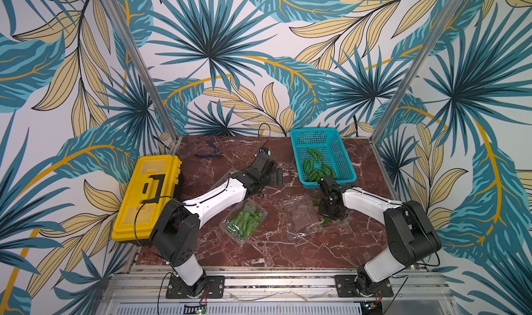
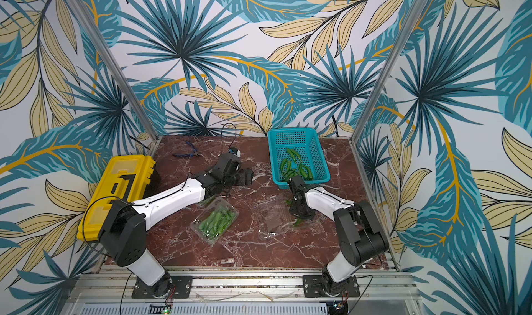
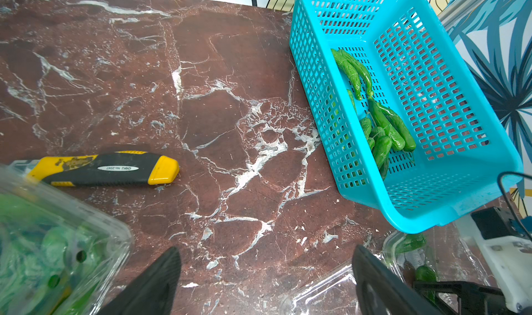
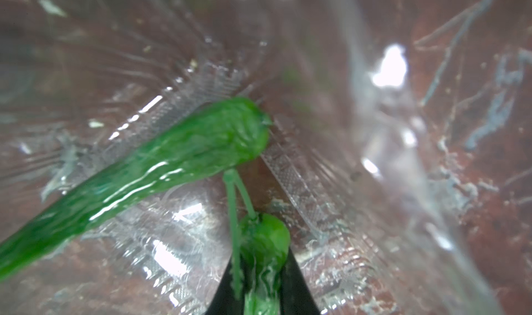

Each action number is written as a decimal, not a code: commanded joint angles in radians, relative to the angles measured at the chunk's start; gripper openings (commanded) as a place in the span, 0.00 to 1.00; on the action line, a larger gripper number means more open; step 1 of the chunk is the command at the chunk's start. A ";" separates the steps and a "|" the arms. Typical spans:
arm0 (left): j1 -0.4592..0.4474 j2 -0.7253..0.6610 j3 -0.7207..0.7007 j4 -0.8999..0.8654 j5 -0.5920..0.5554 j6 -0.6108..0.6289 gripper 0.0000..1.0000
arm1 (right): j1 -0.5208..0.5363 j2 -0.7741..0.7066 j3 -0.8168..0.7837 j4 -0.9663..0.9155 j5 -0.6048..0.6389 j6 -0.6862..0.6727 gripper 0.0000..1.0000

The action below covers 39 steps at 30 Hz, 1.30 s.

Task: Take small green peppers out of containers
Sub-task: Pick up the green pepper from the packing box, then place the green pepper in the basket.

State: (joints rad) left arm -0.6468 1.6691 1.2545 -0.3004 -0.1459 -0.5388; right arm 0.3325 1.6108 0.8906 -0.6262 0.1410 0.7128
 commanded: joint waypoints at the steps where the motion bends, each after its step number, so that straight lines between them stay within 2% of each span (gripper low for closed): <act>1: 0.004 0.008 -0.001 0.017 -0.005 0.017 0.94 | -0.003 -0.001 0.016 0.006 -0.011 0.005 0.05; 4: 0.005 0.007 0.002 0.018 0.000 0.017 0.94 | -0.004 -0.044 0.020 0.009 -0.008 -0.006 0.00; 10: 0.004 0.009 0.005 0.017 0.004 0.017 0.94 | -0.003 -0.208 0.064 0.003 0.010 -0.068 0.00; 14: 0.004 0.015 0.007 0.017 0.009 0.010 0.94 | -0.004 -0.251 0.164 0.022 0.077 -0.139 0.00; 19: 0.003 0.025 0.015 0.017 0.023 0.000 0.94 | -0.051 -0.103 0.367 0.035 0.110 -0.178 0.02; 23: 0.003 0.030 0.026 0.017 0.033 -0.006 0.94 | -0.112 0.087 0.508 0.044 0.044 -0.139 0.03; 24: 0.003 0.032 0.028 0.017 0.036 -0.006 0.94 | -0.121 0.127 0.531 0.045 0.033 -0.121 0.06; 25: 0.003 0.033 0.032 0.017 0.041 -0.007 0.94 | -0.127 0.159 0.547 0.057 0.021 -0.113 0.15; 26: 0.003 0.035 0.032 0.017 0.044 -0.006 0.95 | -0.131 0.181 0.555 0.067 0.017 -0.107 0.23; 28: 0.003 0.037 0.034 0.017 0.050 -0.007 0.95 | -0.133 0.194 0.555 0.082 0.018 -0.099 0.28; 35: 0.003 0.047 0.022 0.016 0.060 -0.021 0.95 | -0.133 0.107 0.486 0.109 0.008 -0.116 0.31; 39: 0.003 0.060 0.031 0.015 0.067 -0.020 0.95 | -0.133 -0.014 0.405 0.094 -0.013 -0.120 0.31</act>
State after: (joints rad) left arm -0.6468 1.7138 1.2552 -0.3004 -0.0883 -0.5514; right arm 0.1970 1.6787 1.3464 -0.5213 0.1455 0.5972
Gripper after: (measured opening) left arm 0.954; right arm 0.309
